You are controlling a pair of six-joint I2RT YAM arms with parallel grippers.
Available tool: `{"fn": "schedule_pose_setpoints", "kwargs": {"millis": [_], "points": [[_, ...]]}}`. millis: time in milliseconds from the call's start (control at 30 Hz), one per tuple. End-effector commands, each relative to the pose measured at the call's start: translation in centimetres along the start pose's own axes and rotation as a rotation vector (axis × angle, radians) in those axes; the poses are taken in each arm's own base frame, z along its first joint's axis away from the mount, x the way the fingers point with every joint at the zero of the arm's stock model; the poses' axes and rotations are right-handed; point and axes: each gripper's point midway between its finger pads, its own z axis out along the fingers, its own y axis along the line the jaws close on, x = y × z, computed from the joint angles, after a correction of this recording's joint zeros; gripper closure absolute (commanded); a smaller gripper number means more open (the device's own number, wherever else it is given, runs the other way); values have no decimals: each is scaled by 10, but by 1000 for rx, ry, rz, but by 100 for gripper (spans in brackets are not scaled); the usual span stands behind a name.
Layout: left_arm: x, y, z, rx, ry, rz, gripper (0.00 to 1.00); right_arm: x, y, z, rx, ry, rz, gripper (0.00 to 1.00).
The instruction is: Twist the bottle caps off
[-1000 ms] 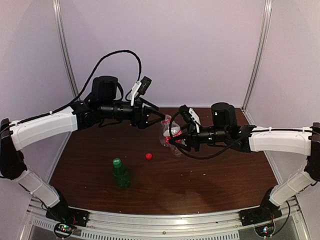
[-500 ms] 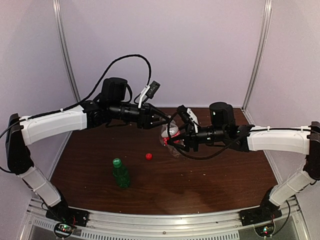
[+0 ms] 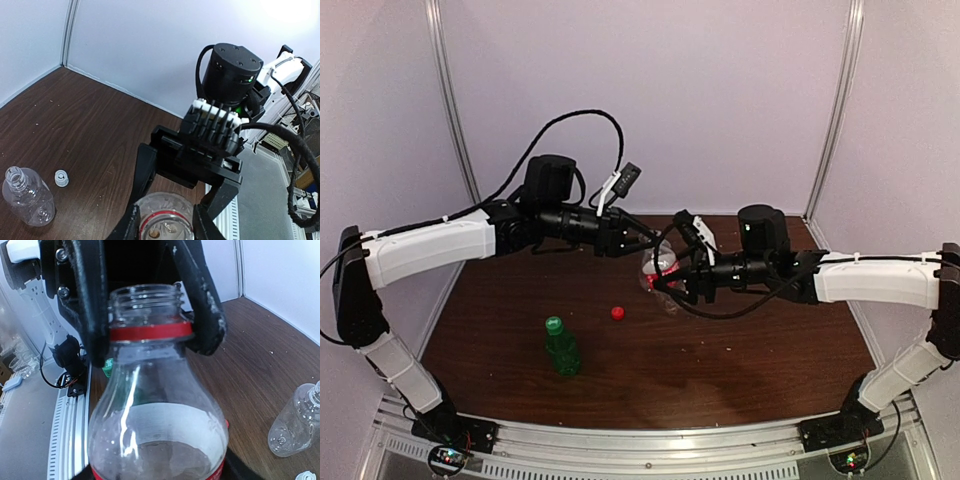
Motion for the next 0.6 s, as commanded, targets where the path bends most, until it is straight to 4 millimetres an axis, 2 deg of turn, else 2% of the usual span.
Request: {"fn": "schedule_pose_setpoints", "kwargs": {"millis": [0, 67, 167, 367, 567], "points": [[-14, 0, -3, -35, -23, 47, 100, -18, -18, -4, 126, -41, -1, 24], [-14, 10, -9, -87, -19, 41, 100, -17, -23, -7, 165, -37, 0, 11], [-12, 33, -22, -204, -8, 26, 100, -14, -31, -11, 217, -22, 3, 1], [2, 93, -49, -538, 65, 35, 100, -8, -42, -21, 289, -11, 16, 0], [16, 145, -65, -720, 94, -9, 100, -5, -47, -22, 319, -3, 23, 0]]}}
